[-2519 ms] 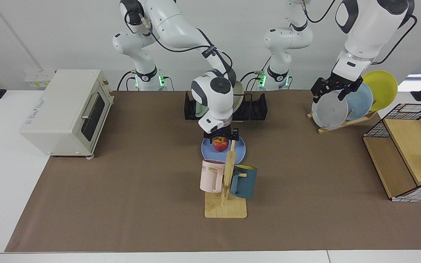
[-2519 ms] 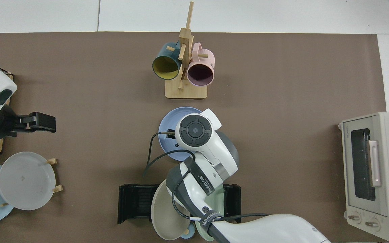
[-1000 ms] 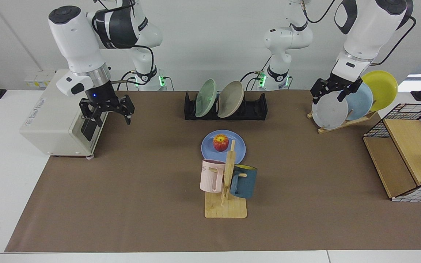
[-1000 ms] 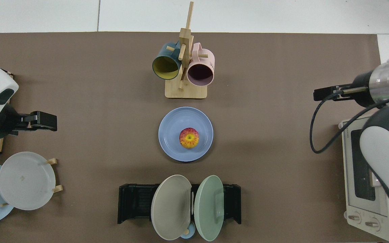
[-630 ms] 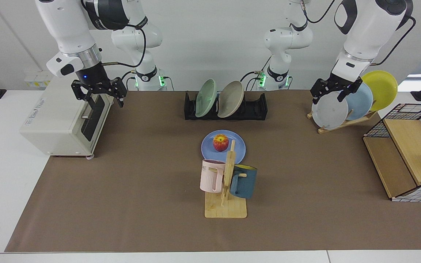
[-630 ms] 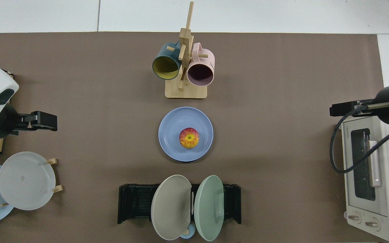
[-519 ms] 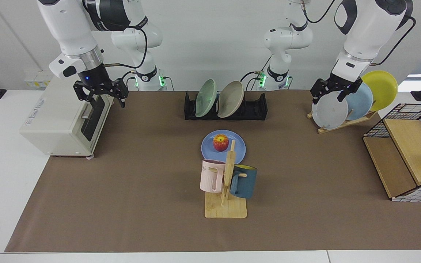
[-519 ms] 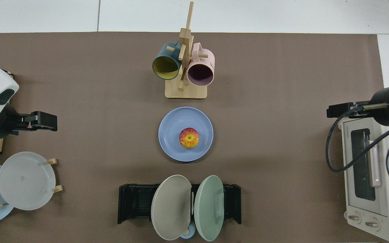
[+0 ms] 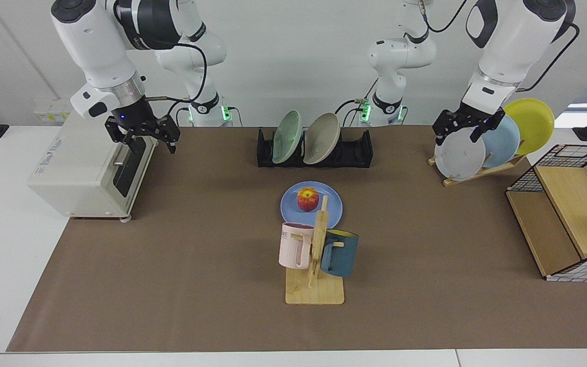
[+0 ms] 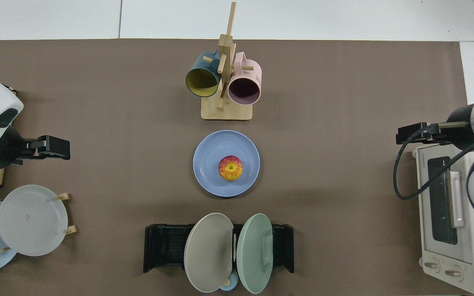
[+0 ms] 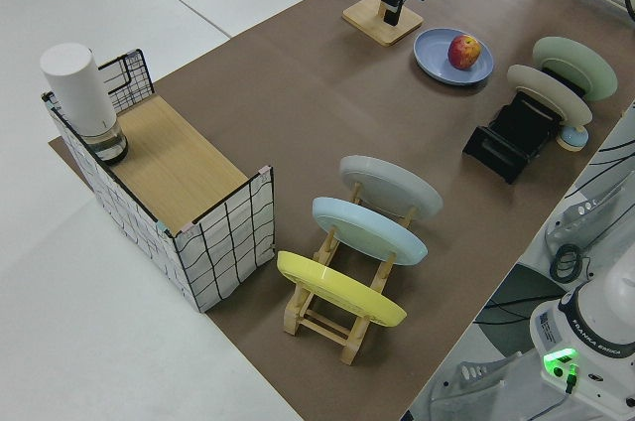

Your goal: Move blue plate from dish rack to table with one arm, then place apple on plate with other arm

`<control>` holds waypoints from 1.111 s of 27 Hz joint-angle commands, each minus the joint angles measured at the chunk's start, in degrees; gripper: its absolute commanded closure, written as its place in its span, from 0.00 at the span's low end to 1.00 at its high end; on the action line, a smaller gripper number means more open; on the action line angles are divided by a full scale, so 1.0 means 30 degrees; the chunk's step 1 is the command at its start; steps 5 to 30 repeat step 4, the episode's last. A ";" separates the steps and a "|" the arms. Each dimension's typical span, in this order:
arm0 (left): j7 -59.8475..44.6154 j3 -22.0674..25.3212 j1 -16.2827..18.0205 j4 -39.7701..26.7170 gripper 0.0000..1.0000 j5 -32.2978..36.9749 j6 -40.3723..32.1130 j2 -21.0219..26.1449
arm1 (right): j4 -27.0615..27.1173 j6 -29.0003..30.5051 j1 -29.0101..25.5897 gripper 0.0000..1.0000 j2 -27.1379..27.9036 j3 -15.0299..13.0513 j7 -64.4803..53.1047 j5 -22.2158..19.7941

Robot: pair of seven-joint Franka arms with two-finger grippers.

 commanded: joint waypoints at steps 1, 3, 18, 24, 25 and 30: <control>0.0016 0.0120 -0.0155 -0.0559 0.00 -0.0106 0.0417 -0.0412 | 0.0587 0.0592 0.0214 0.00 0.0335 -0.0221 0.0349 -0.0047; 0.0016 0.0120 -0.0155 -0.0559 0.00 -0.0106 0.0417 -0.0412 | 0.0587 0.0593 0.0126 0.00 0.0335 -0.0221 0.0201 -0.0134; 0.0016 0.0120 -0.0155 -0.0559 0.00 -0.0106 0.0417 -0.0441 | 0.0558 0.0564 0.0126 0.00 0.0335 -0.0191 0.0201 -0.0164; 0.0016 0.0120 -0.0155 -0.0559 0.00 -0.0106 0.0417 -0.0441 | 0.0558 0.0564 0.0126 0.00 0.0335 -0.0191 0.0201 -0.0164; 0.0016 0.0120 -0.0155 -0.0559 0.00 -0.0106 0.0417 -0.0441 | 0.0558 0.0564 0.0126 0.00 0.0335 -0.0191 0.0201 -0.0164; 0.0016 0.0120 -0.0155 -0.0559 0.00 -0.0106 0.0417 -0.0441 | 0.0558 0.0564 0.0126 0.00 0.0335 -0.0191 0.0201 -0.0164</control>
